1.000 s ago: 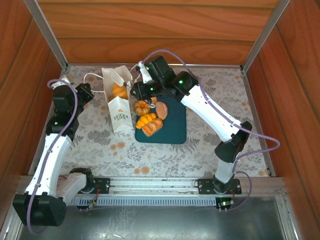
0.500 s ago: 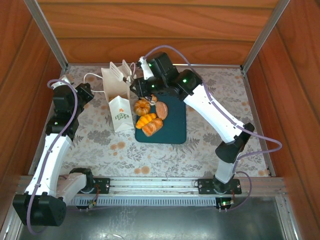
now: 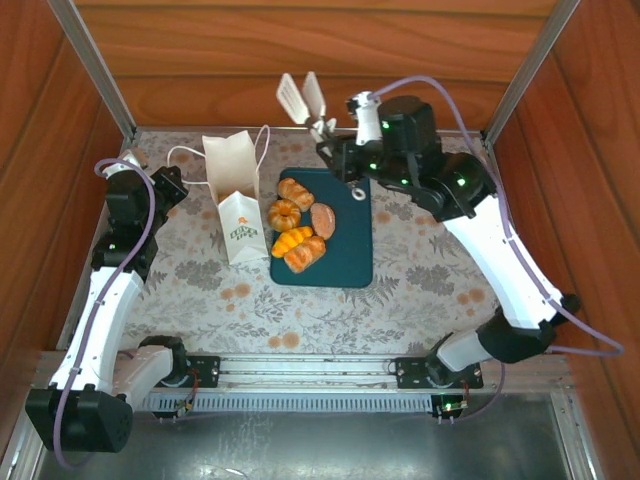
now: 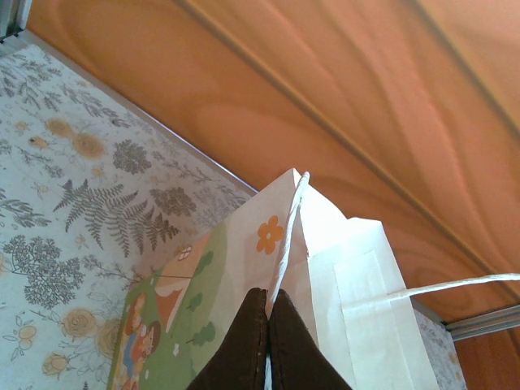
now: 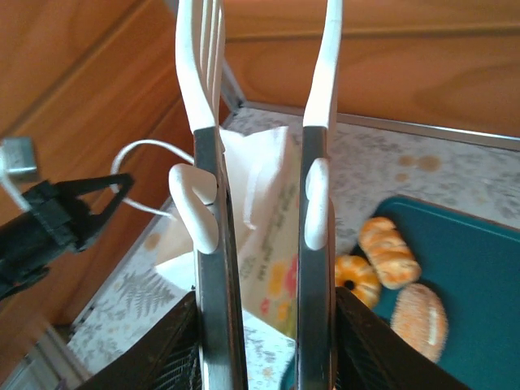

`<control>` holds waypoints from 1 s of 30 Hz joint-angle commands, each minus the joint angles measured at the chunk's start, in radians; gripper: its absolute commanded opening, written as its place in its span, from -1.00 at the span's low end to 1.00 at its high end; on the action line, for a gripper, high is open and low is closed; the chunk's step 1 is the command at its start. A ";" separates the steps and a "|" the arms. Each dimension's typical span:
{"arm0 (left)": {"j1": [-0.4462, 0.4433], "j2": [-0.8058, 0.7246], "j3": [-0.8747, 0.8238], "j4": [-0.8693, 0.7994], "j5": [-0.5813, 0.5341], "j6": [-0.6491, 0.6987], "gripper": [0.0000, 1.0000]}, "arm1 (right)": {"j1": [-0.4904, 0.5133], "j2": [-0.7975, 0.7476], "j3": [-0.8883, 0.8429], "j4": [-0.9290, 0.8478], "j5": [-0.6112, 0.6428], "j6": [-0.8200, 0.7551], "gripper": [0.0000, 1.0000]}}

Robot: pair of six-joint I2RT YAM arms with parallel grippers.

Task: Place the fake bread into the paper bag

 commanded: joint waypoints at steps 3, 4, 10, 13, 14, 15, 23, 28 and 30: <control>0.008 -0.002 0.019 0.010 0.004 0.000 -1.00 | -0.083 -0.065 -0.217 0.021 0.012 0.034 -0.16; 0.009 -0.002 0.020 0.010 0.003 -0.001 -1.00 | -0.094 -0.077 -0.265 0.021 0.006 0.040 -0.17; 0.008 -0.003 0.019 0.010 0.001 0.001 -1.00 | -0.118 -0.097 -0.529 0.050 -0.017 0.063 -0.16; 0.008 -0.002 0.020 0.010 0.001 0.001 -1.00 | -0.119 -0.074 -0.591 0.055 -0.034 0.056 -0.15; 0.008 0.000 0.021 0.010 0.001 0.002 -1.00 | -0.118 -0.066 -0.604 0.058 -0.039 0.053 -0.14; 0.008 0.001 0.024 0.010 0.001 0.002 -1.00 | -0.118 -0.057 -0.612 0.058 -0.041 0.051 -0.13; 0.009 0.008 0.028 0.011 0.003 -0.002 -1.00 | -0.117 0.004 -0.618 0.068 -0.076 0.031 0.04; 0.009 0.008 0.029 0.011 0.004 -0.002 -1.00 | -0.118 0.047 -0.615 0.079 -0.085 0.024 0.15; 0.009 0.010 0.029 0.012 0.006 -0.004 -1.00 | -0.118 0.069 -0.613 0.081 -0.087 0.022 0.15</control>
